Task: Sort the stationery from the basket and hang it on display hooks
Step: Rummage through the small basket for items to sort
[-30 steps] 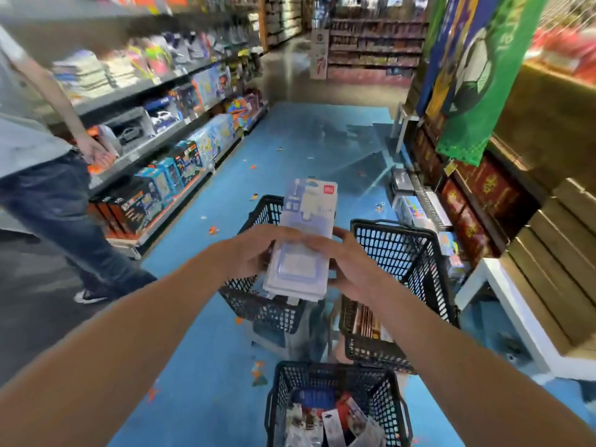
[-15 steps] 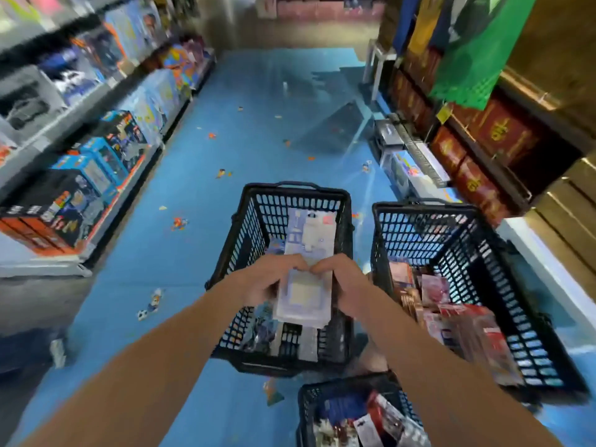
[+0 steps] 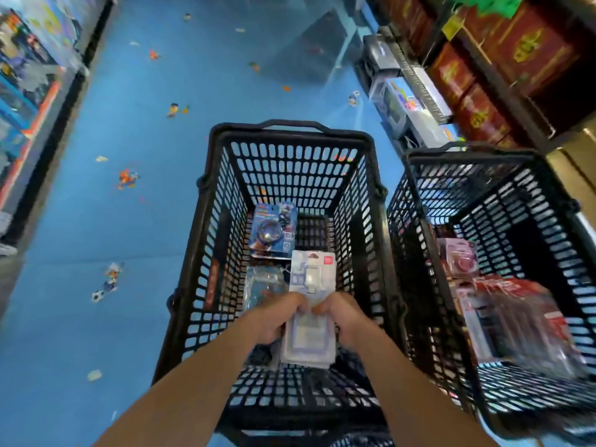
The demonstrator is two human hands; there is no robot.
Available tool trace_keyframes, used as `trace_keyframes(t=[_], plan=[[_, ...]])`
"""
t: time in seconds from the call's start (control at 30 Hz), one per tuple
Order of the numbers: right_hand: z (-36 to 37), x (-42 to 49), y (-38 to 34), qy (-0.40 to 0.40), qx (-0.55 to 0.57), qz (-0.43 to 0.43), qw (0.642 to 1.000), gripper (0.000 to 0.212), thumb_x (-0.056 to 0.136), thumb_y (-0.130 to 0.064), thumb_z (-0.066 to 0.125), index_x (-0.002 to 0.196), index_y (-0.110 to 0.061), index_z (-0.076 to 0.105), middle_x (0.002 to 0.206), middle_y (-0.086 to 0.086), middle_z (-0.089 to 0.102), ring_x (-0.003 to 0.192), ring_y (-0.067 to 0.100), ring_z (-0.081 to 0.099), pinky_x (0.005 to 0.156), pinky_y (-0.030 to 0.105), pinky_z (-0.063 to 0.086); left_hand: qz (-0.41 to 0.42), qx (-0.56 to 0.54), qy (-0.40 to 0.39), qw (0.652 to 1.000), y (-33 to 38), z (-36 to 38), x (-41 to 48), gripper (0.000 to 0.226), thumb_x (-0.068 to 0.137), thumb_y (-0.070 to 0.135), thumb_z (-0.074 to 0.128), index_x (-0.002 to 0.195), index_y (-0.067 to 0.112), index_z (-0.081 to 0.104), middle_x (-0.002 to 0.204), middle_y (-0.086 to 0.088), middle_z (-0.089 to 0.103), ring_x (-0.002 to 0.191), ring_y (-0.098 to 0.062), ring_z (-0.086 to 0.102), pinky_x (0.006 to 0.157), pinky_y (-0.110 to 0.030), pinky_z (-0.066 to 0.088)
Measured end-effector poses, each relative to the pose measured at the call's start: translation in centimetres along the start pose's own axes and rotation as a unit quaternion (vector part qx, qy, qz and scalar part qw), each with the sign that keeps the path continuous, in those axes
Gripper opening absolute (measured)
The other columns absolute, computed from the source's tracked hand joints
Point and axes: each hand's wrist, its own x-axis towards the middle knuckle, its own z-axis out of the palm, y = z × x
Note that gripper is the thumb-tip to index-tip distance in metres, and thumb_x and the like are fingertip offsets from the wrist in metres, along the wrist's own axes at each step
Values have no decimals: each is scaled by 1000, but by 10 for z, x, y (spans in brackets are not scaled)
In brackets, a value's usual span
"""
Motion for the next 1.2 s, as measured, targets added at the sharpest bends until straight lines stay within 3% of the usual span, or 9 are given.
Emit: trace_keyframes(t=[0.13, 0.23, 0.33, 0.47, 0.6, 0.7, 0.8, 0.97, 1.2], plan=[[3, 7, 11, 34, -68, 14, 997, 44, 82, 8, 50, 122, 0, 65, 93, 15, 66, 82, 28, 64, 64, 28, 50, -19, 18, 0, 1000, -16, 5, 17, 62, 58, 15, 67, 118, 2, 63, 101, -17, 70, 95, -30, 67, 82, -36, 53], [6, 5, 13, 66, -122, 8, 990, 36, 95, -3, 47, 129, -6, 58, 101, 9, 60, 85, 22, 56, 56, 24, 36, -9, 6, 19, 1000, -18, 4, 19, 31, 83, -8, 55, 109, 5, 66, 93, -12, 74, 89, -26, 70, 69, -28, 58], [7, 1, 13, 78, -152, -2, 985, 40, 93, -4, 54, 132, -9, 52, 124, 13, 62, 105, 27, 61, 69, 28, 49, -6, 41, 24, 999, -16, -4, 20, 50, 80, -13, 54, 122, 10, 69, 111, -11, 77, 106, -31, 72, 91, -43, 60], [9, -11, 11, 92, -207, -31, 974, 50, 86, -7, 61, 136, -8, 54, 131, 12, 63, 118, 31, 62, 95, 37, 54, 12, 125, 53, 991, -19, -18, 26, 59, 67, 5, 68, 126, 12, 65, 117, -12, 73, 106, -32, 72, 95, -52, 59], [13, -27, 8, 62, -224, -70, 970, 47, 84, -3, 59, 130, -11, 62, 119, 9, 69, 107, 28, 66, 91, 37, 57, 44, 128, 71, 988, -9, -11, -8, 46, 79, -2, 69, 121, 15, 66, 112, -3, 74, 106, -23, 69, 90, -39, 60], [17, -40, 4, 55, -239, -78, 966, 40, 85, -3, 61, 125, -8, 61, 115, 9, 68, 103, 26, 66, 80, 29, 54, 49, 135, 75, 987, -12, -16, -22, 76, 59, 12, 79, 132, 18, 57, 121, -1, 71, 113, -23, 66, 99, -43, 57], [19, -51, 3, 52, -261, -72, 961, 48, 89, -7, 61, 135, -5, 48, 127, 11, 62, 118, 29, 60, 84, 28, 50, 39, 162, 97, 981, -20, -25, -25, 77, 55, 17, 76, 130, 14, 59, 130, -6, 65, 117, -25, 62, 105, -45, 52], [18, -72, 9, 30, -297, -90, 950, 63, 92, -16, 62, 148, -3, 36, 142, 16, 52, 128, 32, 54, 92, 32, 50, 21, 184, 128, 974, -22, -12, -54, 81, 83, 17, 72, 153, 8, 32, 153, -12, 40, 137, -30, 43, 112, -42, 41], [6, -84, 13, 0, -297, -109, 949, 57, 94, -11, 56, 147, -1, 39, 141, 15, 49, 117, 23, 51, 87, 28, 46, 57, 229, 174, 956, -23, 2, -64, 63, 98, 6, 59, 155, 4, 33, 159, -12, 36, 144, -31, 37, 110, -36, 36]])
